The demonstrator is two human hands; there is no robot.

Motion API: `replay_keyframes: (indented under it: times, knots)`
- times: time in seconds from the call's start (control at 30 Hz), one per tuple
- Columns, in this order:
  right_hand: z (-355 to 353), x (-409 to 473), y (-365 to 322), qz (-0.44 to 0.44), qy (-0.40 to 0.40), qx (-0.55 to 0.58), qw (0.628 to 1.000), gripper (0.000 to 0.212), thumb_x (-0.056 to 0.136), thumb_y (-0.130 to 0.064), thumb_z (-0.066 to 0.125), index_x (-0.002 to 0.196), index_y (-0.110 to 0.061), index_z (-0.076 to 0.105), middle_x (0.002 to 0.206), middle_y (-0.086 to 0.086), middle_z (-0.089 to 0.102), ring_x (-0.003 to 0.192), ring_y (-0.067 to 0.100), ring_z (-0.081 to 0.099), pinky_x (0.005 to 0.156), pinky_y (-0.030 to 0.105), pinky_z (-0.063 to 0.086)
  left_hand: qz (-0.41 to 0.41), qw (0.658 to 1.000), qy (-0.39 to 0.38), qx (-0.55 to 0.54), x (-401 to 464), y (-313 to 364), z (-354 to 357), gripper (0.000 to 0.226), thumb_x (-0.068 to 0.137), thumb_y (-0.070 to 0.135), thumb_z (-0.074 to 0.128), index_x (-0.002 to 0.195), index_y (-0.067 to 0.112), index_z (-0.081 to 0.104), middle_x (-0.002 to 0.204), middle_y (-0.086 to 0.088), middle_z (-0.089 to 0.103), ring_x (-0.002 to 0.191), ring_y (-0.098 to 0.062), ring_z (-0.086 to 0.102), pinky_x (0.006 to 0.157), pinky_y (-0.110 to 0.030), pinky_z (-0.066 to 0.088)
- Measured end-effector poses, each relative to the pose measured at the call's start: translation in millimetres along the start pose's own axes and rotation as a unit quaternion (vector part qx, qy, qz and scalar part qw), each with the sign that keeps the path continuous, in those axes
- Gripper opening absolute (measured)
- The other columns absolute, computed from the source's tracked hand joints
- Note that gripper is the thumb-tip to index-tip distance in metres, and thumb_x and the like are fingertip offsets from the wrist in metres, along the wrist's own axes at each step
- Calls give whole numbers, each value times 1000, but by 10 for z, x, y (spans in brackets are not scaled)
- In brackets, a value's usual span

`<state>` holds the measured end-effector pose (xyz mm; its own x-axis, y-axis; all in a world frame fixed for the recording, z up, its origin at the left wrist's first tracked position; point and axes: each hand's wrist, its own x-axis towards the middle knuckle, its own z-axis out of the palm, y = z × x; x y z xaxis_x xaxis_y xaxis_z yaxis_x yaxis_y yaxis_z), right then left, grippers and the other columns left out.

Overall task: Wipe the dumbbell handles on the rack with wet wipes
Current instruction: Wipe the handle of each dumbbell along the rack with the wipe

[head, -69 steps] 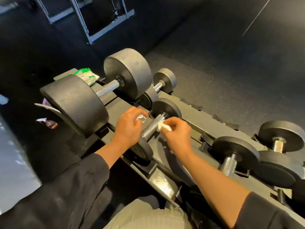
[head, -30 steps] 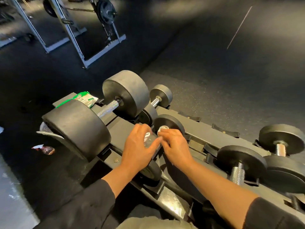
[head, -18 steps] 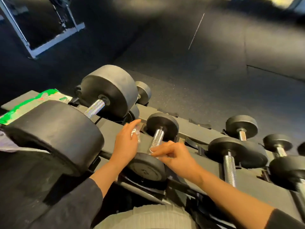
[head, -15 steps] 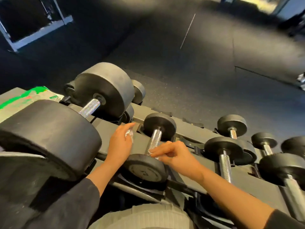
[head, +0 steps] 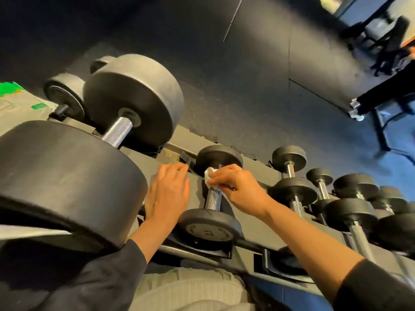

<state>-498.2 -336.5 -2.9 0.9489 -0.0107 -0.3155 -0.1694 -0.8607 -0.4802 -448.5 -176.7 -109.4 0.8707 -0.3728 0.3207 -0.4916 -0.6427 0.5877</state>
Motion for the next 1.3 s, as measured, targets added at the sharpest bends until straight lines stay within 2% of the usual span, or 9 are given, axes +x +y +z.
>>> replay_keyframes:
  times: [0.23, 0.33, 0.47, 0.57, 0.63, 0.77, 1.03, 1.2, 1.3]
  knots:
    - [0, -246, -41, 3, -103, 92, 990, 38, 85, 8, 55, 107, -18, 71, 118, -8, 64, 118, 1, 49, 105, 27, 40, -10, 1000, 1, -30, -19, 18, 12, 31, 83, 8, 66, 114, 3, 66, 105, -11, 66, 96, -26, 57, 71, -25, 43]
    - [-28, -152, -132, 31, -79, 115, 990, 34, 86, 8, 55, 104, -14, 72, 113, -8, 66, 112, 0, 53, 100, 24, 44, -9, 999, 5, -39, -35, 27, 8, 31, 84, 8, 66, 115, 3, 66, 105, -11, 66, 95, -25, 56, 71, -24, 42]
    - [22, 145, -207, 14, 45, -11, 999, 36, 88, 3, 54, 117, -16, 67, 129, -2, 59, 124, 9, 44, 104, 24, 37, -8, 999, 11, -50, -37, 18, 25, 31, 84, 8, 65, 115, 2, 65, 106, -12, 66, 96, -25, 56, 71, -26, 46]
    - [73, 279, -159, -27, -26, -158, 987, 34, 90, -2, 54, 119, -15, 65, 130, 3, 57, 128, 16, 42, 104, 27, 33, -3, 999, 13, -48, -43, 9, 41, 32, 84, 7, 65, 115, 2, 65, 107, -12, 66, 97, -25, 56, 71, -28, 49]
    - [91, 270, -134, -25, -60, -188, 980, 31, 91, -5, 52, 119, -13, 65, 126, 4, 60, 124, 17, 47, 105, 26, 32, 2, 999, 11, -47, -53, -2, 53, 34, 82, 5, 67, 115, 1, 64, 107, -13, 66, 96, -27, 57, 71, -31, 50]
    - [110, 129, -145, -27, -90, -153, 984, 31, 92, -5, 51, 118, -14, 65, 123, 4, 62, 121, 16, 51, 117, 34, 18, 13, 999, -7, -49, -71, -24, 64, 35, 84, 9, 62, 119, 2, 62, 111, -13, 65, 100, -27, 56, 73, -33, 51]
    - [-16, -111, -142, 21, -163, -26, 986, 36, 92, -9, 54, 125, -21, 60, 136, -3, 51, 130, 5, 37, 113, 30, 28, 20, 998, -28, -57, -75, -42, 69, 37, 84, 12, 60, 120, 3, 61, 112, -14, 64, 100, -27, 55, 74, -34, 51]
    - [-76, -196, -121, 40, -164, -27, 985, 40, 91, -10, 57, 123, -34, 59, 123, -11, 42, 121, 8, 35, 108, 34, 32, 7, 998, -17, -60, -67, -37, 69, 35, 83, 8, 61, 117, 3, 63, 110, -13, 64, 100, -28, 54, 72, -34, 50]
    - [-97, -215, -82, 32, -172, -3, 985, 38, 88, -11, 62, 117, -36, 63, 117, -9, 48, 112, 9, 39, 103, 33, 36, -4, 999, -14, -53, -60, -13, 42, 34, 80, 4, 63, 114, 4, 64, 108, -12, 65, 100, -27, 54, 71, -30, 46]
